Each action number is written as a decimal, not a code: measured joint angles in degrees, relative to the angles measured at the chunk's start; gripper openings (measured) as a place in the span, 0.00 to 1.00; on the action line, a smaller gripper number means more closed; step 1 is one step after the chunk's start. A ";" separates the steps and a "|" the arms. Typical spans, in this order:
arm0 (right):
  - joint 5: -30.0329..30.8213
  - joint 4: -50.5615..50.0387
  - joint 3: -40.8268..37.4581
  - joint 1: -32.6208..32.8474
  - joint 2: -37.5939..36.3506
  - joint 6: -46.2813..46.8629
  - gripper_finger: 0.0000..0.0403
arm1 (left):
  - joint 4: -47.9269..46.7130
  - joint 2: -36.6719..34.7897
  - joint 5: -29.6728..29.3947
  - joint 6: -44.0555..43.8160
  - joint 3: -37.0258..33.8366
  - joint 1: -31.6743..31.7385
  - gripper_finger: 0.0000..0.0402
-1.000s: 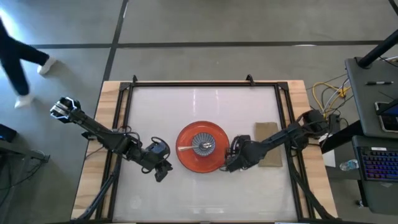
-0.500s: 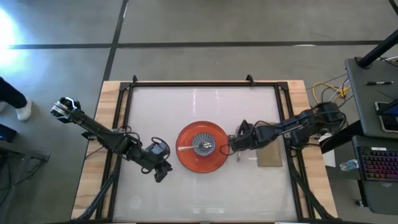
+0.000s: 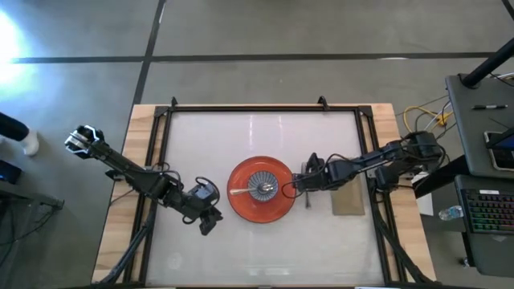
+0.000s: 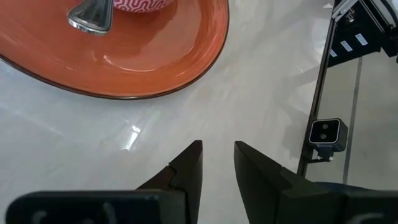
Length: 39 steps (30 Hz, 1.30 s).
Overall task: Set table place
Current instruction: Move the fork beside the plate, then return to Home Position
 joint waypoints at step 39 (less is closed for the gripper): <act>7.72 -3.79 23.60 5.53 -21.52 -38.86 0.18 | 11.42 -0.09 -5.63 0.40 0.28 0.48 0.19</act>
